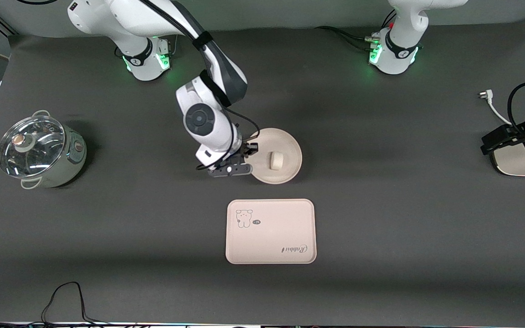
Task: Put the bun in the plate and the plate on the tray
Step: 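Carry the plate with the right gripper onto the white tray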
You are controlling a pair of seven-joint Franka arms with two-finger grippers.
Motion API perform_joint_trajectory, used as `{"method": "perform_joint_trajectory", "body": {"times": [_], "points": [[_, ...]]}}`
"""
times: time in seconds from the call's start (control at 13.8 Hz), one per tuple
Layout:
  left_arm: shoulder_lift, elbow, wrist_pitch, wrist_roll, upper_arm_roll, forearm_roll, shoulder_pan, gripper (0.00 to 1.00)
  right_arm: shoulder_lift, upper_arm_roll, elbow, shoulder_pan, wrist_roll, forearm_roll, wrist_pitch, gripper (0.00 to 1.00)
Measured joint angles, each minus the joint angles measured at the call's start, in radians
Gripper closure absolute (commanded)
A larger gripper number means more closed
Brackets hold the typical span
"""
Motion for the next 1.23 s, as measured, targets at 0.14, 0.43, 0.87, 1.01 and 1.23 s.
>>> {"method": "perform_joint_trajectory", "body": {"times": [0.14, 0.43, 0.87, 1.01, 1.23], "points": [[0.0, 0.007, 0.0, 0.0, 0.0, 0.0, 0.0, 0.0, 0.0, -0.002, 0.067, -0.041, 0.0, 0.018, -0.003, 1.0], [0.013, 0.006, 0.002, 0.0, -0.003, -0.001, -0.004, 0.0, 0.062, -0.001, 0.221, -0.115, 0.0, 0.039, -0.008, 1.0], [0.017, 0.007, 0.045, 0.0, -0.001, -0.001, -0.003, 0.0, 0.364, 0.014, 0.517, -0.19, 0.0, 0.048, 0.008, 1.0], [0.017, 0.008, 0.051, 0.0, 0.004, 0.0, 0.002, 0.0, 0.435, 0.015, 0.555, -0.195, 0.0, 0.049, 0.073, 1.0], [0.017, 0.021, 0.051, 0.0, 0.013, 0.003, 0.029, 0.0, 0.5, 0.017, 0.573, -0.195, 0.0, 0.049, 0.151, 1.0]]}}
